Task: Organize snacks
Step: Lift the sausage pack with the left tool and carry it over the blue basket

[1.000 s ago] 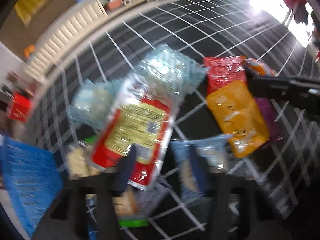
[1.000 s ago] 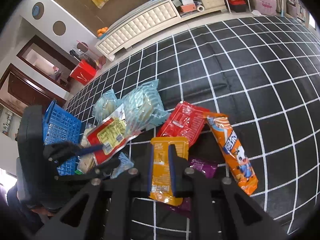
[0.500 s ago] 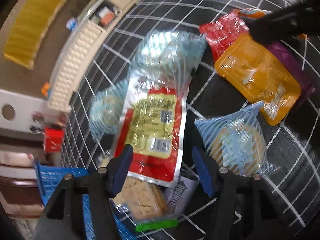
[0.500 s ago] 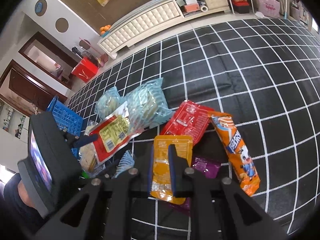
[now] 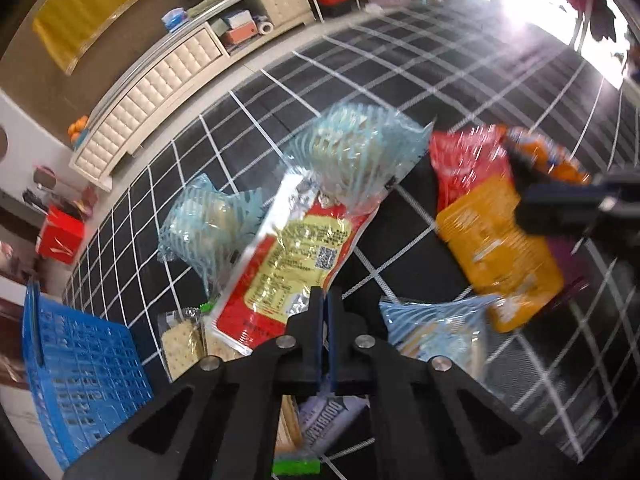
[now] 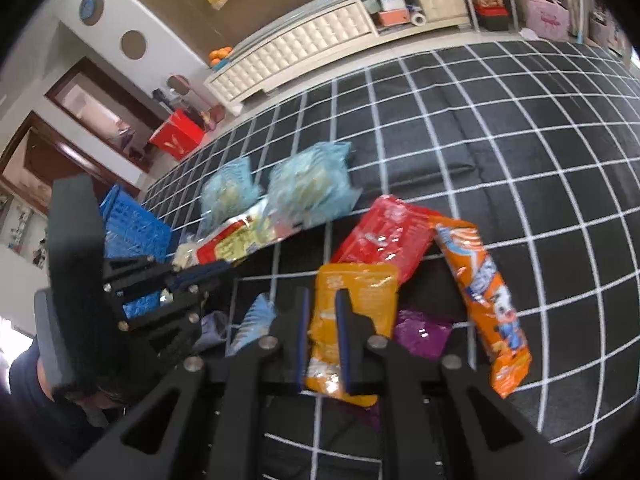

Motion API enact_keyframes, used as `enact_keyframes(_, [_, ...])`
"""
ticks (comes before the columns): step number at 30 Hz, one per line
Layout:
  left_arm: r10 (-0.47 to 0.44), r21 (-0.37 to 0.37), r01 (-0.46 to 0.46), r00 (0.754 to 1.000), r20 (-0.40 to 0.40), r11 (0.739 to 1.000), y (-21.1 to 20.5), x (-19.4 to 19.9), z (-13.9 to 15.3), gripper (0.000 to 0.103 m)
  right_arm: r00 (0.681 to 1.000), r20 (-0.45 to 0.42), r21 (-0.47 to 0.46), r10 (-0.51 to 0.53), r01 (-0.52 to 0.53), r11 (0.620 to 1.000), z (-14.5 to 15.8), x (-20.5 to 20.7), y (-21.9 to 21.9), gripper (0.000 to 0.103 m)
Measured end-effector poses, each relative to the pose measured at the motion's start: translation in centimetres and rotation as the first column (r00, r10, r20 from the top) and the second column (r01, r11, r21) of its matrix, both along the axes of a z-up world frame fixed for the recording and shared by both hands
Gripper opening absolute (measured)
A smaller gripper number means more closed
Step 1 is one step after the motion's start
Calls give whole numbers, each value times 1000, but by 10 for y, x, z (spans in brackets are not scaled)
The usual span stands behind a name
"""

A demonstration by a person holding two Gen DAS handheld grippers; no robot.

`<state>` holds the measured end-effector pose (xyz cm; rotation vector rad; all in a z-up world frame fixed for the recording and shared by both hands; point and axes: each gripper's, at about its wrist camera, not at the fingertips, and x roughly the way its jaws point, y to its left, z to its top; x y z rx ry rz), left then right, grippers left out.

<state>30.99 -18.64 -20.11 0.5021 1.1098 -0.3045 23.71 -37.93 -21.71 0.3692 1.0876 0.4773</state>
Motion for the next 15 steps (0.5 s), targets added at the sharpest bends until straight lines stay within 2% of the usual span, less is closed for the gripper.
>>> enact_keyframes(4, [8, -85, -8, 1000, 8, 996, 12, -18, 23, 0, 996, 74, -16, 40, -39, 999, 19, -12, 14, 9])
enact_keyframes(8, [48, -127, -38, 996, 73, 991, 27, -43, 54, 0, 985, 151, -38, 85, -80, 996, 44, -25, 30, 7])
enact_keyframes(15, [72, -223, -34, 984, 165, 974, 58, -74, 109, 0, 973, 189, -84, 129, -115, 990, 78, -45, 55, 7])
